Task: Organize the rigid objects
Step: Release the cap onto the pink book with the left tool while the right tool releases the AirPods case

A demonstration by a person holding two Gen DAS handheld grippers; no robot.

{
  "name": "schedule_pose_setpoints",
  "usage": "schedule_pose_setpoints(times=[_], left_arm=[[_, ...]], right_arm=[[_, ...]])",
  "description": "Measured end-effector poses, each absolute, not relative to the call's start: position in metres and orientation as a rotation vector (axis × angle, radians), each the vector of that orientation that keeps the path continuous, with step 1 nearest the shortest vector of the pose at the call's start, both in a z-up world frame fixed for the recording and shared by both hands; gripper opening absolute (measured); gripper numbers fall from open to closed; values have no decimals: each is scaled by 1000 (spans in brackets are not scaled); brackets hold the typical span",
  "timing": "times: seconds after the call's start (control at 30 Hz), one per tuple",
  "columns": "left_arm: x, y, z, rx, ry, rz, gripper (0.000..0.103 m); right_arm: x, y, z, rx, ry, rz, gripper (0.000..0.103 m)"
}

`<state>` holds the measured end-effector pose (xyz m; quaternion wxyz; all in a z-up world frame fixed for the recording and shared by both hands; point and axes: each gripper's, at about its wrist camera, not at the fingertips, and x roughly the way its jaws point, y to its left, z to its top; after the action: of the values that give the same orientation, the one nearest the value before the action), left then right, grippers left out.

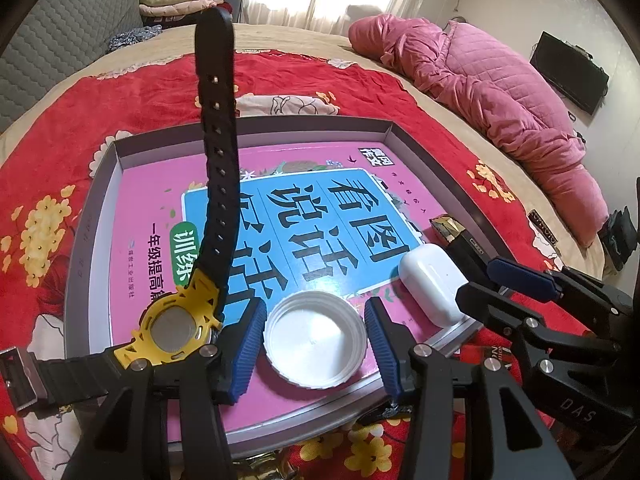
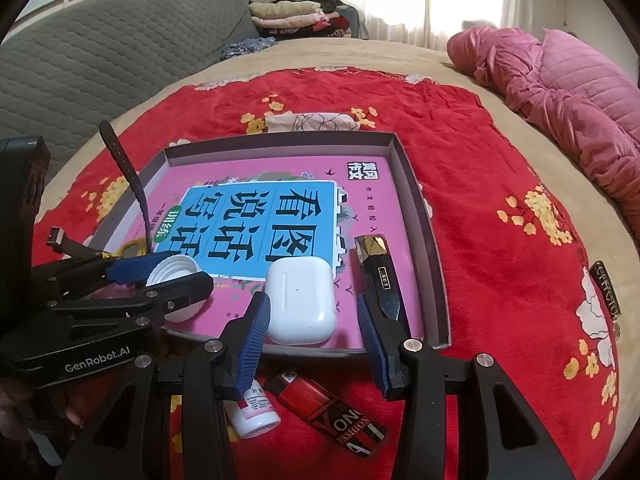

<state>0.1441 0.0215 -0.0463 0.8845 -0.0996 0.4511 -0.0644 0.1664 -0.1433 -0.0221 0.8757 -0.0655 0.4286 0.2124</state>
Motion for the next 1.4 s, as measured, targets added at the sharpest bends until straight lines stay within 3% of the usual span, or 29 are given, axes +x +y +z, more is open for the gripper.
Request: schedule_pose_setpoints(times=[0.73,1.0,1.17,1.4], left_arm=[[138,21,-43,-194,936,-120,51],[131,25,-33,-196,900,-124,55],[127,26,-26,-196,876,-125,56],[117,28,-14,-184,837,-111,59]], right_arm=[[162,-145,-15,-154,877,434,48],[160,-147,-11,-154,867,431,49],[158,-149,-7,-147,856,431,56],[155,-153,-2,-140,843,429,58]])
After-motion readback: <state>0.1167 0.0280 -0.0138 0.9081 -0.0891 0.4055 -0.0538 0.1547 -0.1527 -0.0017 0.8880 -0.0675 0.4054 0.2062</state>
